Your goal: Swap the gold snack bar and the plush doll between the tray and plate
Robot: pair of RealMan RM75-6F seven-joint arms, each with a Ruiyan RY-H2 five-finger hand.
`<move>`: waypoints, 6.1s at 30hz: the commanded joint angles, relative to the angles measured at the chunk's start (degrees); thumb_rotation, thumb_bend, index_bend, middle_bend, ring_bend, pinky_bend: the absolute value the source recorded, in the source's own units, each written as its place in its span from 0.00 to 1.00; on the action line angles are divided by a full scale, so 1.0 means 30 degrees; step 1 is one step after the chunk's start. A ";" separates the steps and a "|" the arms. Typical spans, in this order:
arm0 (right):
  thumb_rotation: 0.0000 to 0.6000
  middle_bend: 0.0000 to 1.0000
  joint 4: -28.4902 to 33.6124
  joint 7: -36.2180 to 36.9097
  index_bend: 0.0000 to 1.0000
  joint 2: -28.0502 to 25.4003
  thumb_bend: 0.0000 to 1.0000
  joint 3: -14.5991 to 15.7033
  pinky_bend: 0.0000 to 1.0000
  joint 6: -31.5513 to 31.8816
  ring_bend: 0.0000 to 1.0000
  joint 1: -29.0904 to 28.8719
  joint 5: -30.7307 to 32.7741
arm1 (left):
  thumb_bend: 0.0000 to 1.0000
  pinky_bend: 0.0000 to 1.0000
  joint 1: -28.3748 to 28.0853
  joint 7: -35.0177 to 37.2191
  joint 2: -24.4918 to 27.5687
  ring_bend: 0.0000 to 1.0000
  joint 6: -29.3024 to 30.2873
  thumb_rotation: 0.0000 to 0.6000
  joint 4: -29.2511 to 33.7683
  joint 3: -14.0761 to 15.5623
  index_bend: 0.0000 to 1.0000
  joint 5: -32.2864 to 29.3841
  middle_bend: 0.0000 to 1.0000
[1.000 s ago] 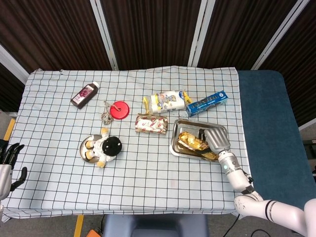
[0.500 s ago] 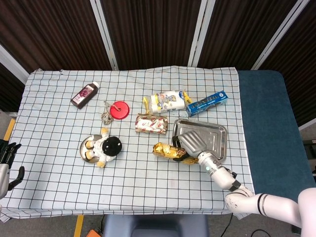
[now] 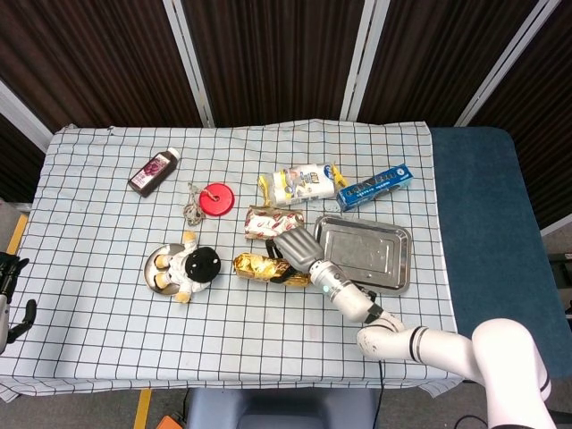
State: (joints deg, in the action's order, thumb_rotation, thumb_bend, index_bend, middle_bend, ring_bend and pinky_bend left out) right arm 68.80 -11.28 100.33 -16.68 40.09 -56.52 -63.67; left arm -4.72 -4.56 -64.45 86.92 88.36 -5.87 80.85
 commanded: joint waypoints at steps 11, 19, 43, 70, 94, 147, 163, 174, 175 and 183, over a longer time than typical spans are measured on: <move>1.00 0.00 0.0006 0.3000 0.05 -0.0454 0.15 0.0835 0.25 -0.0105 0.00 0.0263 -0.1988 | 0.49 0.24 0.0042 -0.0047 0.0073 0.02 -0.0067 1.00 0.0103 -0.0006 0.14 -0.0148 0.13; 1.00 0.00 0.4123 0.2937 0.00 -0.3550 0.13 0.1830 0.15 0.2699 0.00 0.2344 -0.3427 | 0.49 0.24 0.0001 -0.0135 0.0081 0.02 -0.0240 1.00 0.0187 0.0084 0.14 -0.0117 0.13; 1.00 0.00 0.5879 0.2257 0.00 -1.0235 0.06 0.5513 0.13 1.8724 0.00 1.4871 -0.6699 | 0.49 0.25 -0.2383 -0.3218 -0.1036 0.02 -0.3484 1.00 0.0980 0.0495 0.09 0.0742 0.10; 1.00 0.00 0.3739 0.7188 0.00 -0.9826 0.06 0.4084 0.13 2.1882 0.00 1.7635 -0.8840 | 0.42 0.17 -0.9249 -0.8084 -0.5263 0.00 -1.0951 1.00 0.1065 -0.1496 0.00 -0.7313 0.00; 1.00 0.00 0.3366 0.7705 0.01 -0.9374 0.06 0.3183 0.13 2.1637 0.00 1.7834 -0.9217 | 0.42 0.38 -0.9994 -0.4223 -0.9201 0.32 -0.9951 1.00 -0.5207 -0.0532 0.19 -0.4739 0.32; 1.00 0.00 0.3624 1.0390 0.02 -0.9751 0.06 0.2228 0.13 2.2594 0.00 1.8493 -0.9544 | 0.54 0.76 -0.7177 -0.7280 -1.3569 0.71 -0.5104 1.00 -0.0701 0.1003 0.57 0.0673 0.73; 1.00 0.00 0.3627 1.0689 0.02 -0.9811 0.06 0.2075 0.13 2.2746 0.00 1.8622 -0.9508 | 0.46 0.39 -0.7491 -0.9013 -1.1730 0.17 -0.6691 1.00 0.3151 0.1014 0.07 -0.0904 0.14; 1.00 0.00 0.3620 1.0522 0.02 -0.9803 0.06 0.2054 0.13 2.2589 0.00 1.8622 -0.9461 | 0.43 0.26 -0.7759 -1.0782 -1.0336 0.00 -0.7162 1.00 0.5504 0.1190 0.00 -0.2126 0.00; 1.00 0.00 0.3620 1.0533 0.02 -0.9808 0.06 0.2045 0.13 2.2585 0.00 1.8624 -0.9451 | 0.43 0.26 -0.7794 -1.0926 -1.0104 0.00 -0.7183 1.00 0.5758 0.1166 0.00 -0.2234 0.00; 1.00 0.00 0.3582 1.0594 0.02 -0.9781 0.06 0.2066 0.13 2.2672 0.00 1.8650 -0.9588 | 0.43 0.25 -0.8483 -1.1582 -0.9410 0.01 -0.6315 1.00 0.5768 -0.0639 0.00 -0.2202 0.00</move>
State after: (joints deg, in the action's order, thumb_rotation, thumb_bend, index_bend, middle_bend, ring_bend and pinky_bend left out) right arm 79.58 20.54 70.96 -10.50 108.12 -0.56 -92.40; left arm -29.27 -38.66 -92.82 67.43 106.57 -6.23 74.49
